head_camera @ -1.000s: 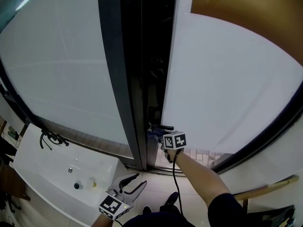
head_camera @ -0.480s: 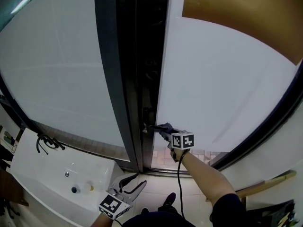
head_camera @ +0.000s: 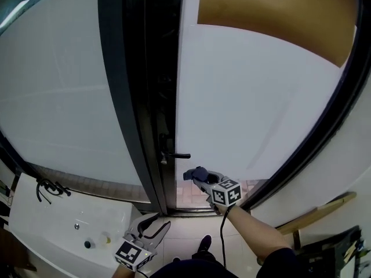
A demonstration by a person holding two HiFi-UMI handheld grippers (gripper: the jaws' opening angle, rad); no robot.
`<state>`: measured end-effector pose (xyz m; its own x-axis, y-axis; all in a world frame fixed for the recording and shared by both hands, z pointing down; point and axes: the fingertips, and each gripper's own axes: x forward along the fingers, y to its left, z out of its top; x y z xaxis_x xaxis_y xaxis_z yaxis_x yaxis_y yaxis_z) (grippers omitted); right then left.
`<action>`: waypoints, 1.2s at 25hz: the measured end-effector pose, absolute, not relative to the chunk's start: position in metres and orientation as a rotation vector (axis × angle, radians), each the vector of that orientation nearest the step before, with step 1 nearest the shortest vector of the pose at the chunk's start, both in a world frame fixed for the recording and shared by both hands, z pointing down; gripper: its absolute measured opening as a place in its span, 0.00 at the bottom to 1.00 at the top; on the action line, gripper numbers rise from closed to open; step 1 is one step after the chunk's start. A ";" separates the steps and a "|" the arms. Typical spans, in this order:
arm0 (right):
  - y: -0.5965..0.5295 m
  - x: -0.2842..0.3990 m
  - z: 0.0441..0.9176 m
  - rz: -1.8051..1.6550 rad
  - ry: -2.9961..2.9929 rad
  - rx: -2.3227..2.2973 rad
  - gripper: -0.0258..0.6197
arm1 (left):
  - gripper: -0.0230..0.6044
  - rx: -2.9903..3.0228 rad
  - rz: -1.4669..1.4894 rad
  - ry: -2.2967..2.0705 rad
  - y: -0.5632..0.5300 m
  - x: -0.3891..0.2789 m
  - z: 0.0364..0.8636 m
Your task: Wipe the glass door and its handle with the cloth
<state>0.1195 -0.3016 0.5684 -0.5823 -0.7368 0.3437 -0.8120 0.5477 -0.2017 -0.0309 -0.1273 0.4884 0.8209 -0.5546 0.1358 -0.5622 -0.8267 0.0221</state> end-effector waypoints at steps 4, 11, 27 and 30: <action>-0.250 0.128 0.558 0.403 -2.586 1.315 0.29 | 0.27 2.965 0.160 -0.845 -0.118 -0.026 0.487; -0.163 0.155 0.524 0.326 -2.618 1.441 0.30 | 0.27 2.970 0.229 -0.732 -0.101 -0.011 0.504; -0.015 0.189 0.489 0.237 -2.657 1.550 0.30 | 0.27 2.997 0.250 -0.688 -0.021 0.022 0.497; 0.016 0.192 0.490 0.245 -2.661 1.539 0.30 | 0.27 2.998 0.265 -0.690 0.005 0.026 0.493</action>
<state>0.1920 0.0163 0.4904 -0.5003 -0.8562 0.1292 -0.8654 0.4894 -0.1077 0.0263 0.0054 0.4935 0.8856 -0.4288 0.1785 -0.4380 -0.8989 0.0141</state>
